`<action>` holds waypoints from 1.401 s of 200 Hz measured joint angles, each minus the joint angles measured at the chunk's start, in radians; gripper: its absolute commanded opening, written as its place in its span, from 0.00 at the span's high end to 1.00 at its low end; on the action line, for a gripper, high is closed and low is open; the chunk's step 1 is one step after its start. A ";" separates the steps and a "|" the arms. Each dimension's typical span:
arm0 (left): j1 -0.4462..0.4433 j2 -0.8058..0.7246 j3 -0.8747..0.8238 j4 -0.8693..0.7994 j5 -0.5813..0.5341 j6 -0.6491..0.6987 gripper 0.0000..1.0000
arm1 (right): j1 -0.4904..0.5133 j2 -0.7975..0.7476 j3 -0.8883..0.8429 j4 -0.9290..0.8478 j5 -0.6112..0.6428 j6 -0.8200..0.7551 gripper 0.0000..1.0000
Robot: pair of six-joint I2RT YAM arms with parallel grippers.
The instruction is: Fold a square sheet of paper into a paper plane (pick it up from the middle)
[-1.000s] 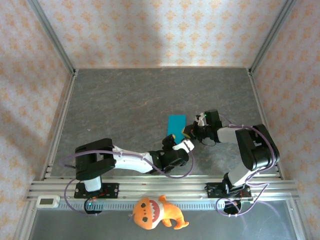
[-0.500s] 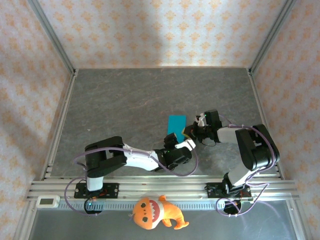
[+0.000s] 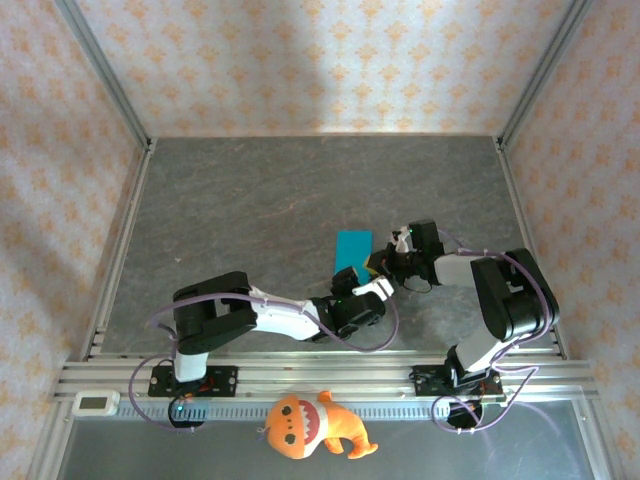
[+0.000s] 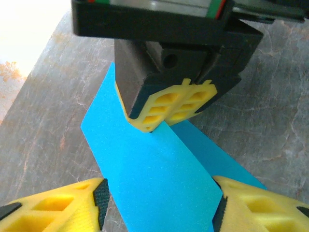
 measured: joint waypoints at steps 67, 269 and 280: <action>0.000 0.037 0.000 0.000 0.001 0.016 0.63 | 0.000 0.000 0.000 0.000 0.000 0.000 0.92; 0.195 -0.060 0.019 -0.061 0.521 -0.168 0.95 | -0.054 -0.258 0.005 -0.205 0.422 -0.034 0.64; 0.220 -0.060 0.033 -0.079 0.598 -0.187 0.95 | -0.057 -0.293 -0.006 -0.206 0.455 -0.034 0.64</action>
